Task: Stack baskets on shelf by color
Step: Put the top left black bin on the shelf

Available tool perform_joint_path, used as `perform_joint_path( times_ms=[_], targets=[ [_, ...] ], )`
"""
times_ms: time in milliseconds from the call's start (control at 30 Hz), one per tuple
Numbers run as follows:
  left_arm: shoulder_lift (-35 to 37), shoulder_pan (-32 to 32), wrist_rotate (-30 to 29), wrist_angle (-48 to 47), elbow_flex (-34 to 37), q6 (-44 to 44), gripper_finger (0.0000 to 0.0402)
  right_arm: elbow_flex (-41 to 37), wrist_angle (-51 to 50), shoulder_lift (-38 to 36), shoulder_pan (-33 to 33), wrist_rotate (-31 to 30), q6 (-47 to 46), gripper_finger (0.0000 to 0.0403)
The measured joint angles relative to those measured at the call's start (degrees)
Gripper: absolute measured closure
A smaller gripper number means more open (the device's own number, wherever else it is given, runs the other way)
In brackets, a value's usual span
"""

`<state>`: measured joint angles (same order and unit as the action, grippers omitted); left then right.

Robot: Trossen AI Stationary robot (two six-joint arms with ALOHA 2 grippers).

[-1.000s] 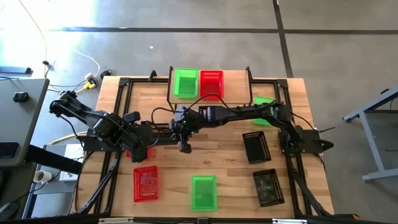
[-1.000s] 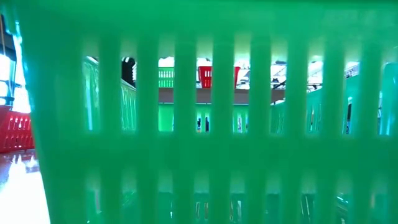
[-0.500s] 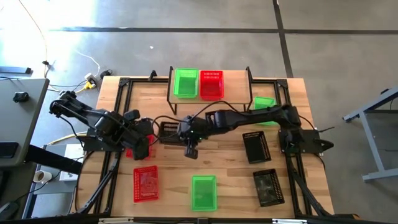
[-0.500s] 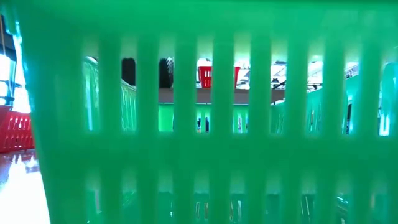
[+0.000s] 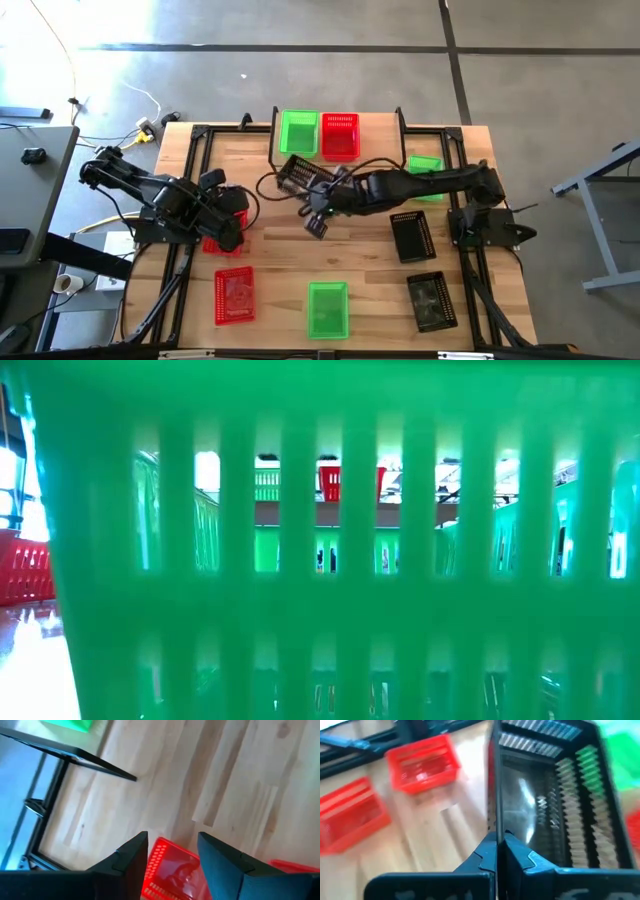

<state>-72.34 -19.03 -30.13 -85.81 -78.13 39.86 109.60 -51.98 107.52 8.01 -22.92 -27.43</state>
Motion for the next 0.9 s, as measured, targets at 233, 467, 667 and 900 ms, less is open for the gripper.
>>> perform_joint_path(
  times_ms=[233,467,667,900],
  targets=[
    [0.00,0.00,-3.48,0.11,0.00,0.26,0.0238,0.00,-5.47,-3.45,-0.13,-16.31,-9.06,0.0403],
    [0.00,0.00,-9.19,0.30,0.00,1.53,0.0238,0.00,-14.13,-4.89,-1.06,-31.05,-19.87,0.0403],
    [0.02,0.00,-13.30,0.30,0.00,1.53,0.0238,0.00,-25.11,-5.04,-3.62,-33.38,-30.56,0.0403],
    [0.01,0.00,-15.73,0.36,0.00,1.53,0.0238,-0.06,-36.77,-5.04,-7.47,-32.69,-44.51,0.0403]
  ],
)
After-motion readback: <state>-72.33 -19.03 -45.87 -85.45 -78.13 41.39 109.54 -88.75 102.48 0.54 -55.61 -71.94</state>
